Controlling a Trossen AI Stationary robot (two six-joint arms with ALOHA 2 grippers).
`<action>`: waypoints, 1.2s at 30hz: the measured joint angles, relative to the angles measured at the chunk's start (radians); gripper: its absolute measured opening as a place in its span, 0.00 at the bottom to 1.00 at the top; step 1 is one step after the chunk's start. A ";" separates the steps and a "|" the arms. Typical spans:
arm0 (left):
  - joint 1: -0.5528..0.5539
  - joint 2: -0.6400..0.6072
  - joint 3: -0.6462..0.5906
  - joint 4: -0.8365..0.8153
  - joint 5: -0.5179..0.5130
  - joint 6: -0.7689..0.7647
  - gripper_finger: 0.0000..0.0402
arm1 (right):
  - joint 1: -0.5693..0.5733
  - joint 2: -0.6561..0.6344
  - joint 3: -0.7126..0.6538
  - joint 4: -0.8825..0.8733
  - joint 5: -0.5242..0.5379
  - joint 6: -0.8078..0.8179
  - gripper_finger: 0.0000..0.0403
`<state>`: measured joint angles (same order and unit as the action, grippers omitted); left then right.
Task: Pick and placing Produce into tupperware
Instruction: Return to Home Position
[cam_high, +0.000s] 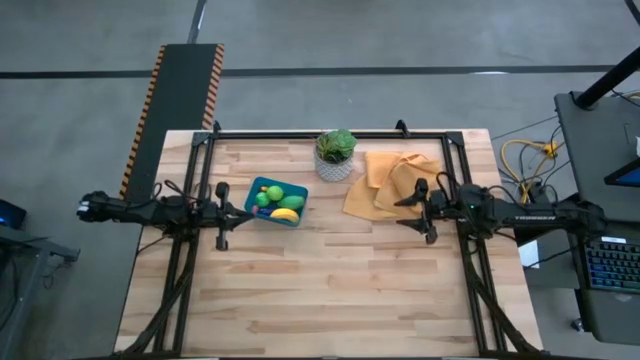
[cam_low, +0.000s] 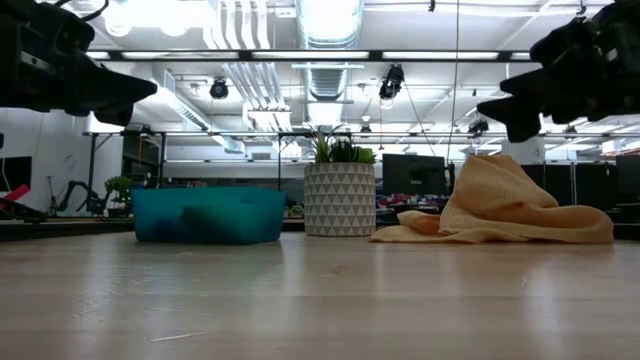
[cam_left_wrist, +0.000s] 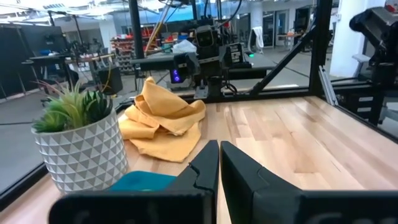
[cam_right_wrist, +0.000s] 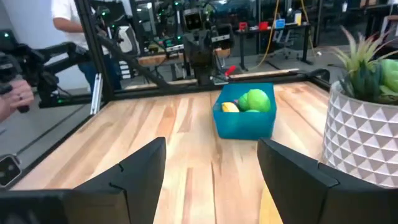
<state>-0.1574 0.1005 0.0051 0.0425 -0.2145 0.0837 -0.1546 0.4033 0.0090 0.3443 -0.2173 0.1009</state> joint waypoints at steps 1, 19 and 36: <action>0.000 0.003 0.000 0.000 0.000 0.000 0.00 | 0.002 0.008 0.000 0.000 0.000 -0.001 0.60; 0.000 -0.007 0.000 0.015 0.034 -0.018 0.00 | 0.006 0.145 0.000 0.118 0.000 -0.143 0.04; 0.000 -0.005 0.000 0.027 0.051 0.008 0.00 | 0.006 0.148 0.000 0.164 0.012 -0.131 0.02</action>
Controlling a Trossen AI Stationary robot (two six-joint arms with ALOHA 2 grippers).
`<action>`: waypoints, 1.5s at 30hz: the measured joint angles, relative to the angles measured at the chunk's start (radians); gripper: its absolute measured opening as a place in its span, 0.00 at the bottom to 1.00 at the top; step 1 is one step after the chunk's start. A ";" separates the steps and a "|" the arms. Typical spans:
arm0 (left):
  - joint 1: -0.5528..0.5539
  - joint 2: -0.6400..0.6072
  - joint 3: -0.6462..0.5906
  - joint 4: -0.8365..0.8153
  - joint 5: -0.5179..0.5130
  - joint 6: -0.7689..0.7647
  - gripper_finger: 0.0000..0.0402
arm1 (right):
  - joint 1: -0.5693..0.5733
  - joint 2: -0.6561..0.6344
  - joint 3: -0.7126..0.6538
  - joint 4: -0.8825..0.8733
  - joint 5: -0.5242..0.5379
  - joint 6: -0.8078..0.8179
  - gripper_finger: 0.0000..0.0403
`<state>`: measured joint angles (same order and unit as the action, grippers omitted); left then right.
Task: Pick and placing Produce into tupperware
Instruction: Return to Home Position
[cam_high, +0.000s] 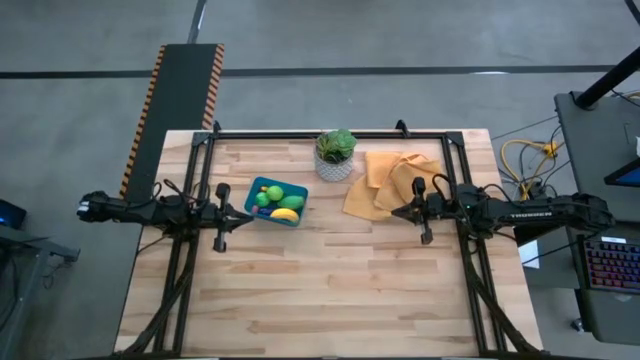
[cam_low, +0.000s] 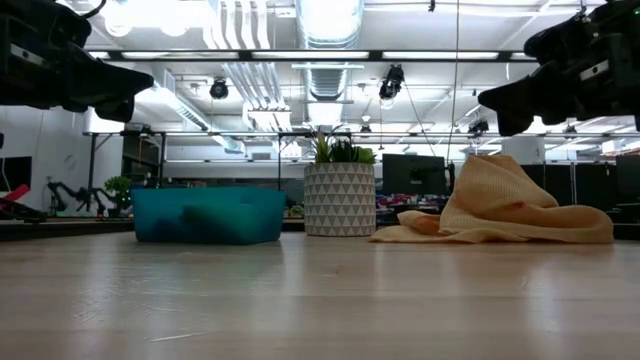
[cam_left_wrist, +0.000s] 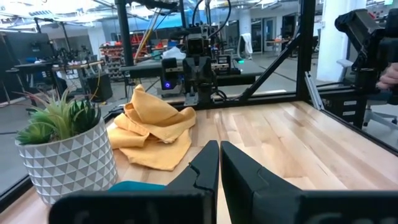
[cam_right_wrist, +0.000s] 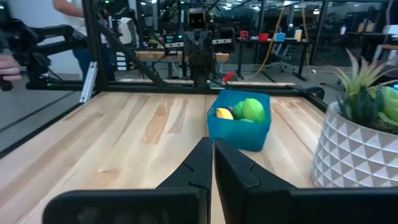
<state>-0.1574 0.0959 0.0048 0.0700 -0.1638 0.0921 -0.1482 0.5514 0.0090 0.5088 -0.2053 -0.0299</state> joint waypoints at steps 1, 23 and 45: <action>0.000 0.000 0.000 0.000 0.000 0.000 0.00 | -0.001 0.000 0.000 -0.002 0.005 -0.003 0.02; 0.000 0.000 0.000 0.000 -0.001 -0.003 0.00 | -0.001 0.000 0.000 -0.006 0.006 0.108 0.02; 0.000 0.000 0.000 0.000 -0.001 -0.003 0.00 | -0.001 0.000 0.000 -0.006 0.006 0.106 0.02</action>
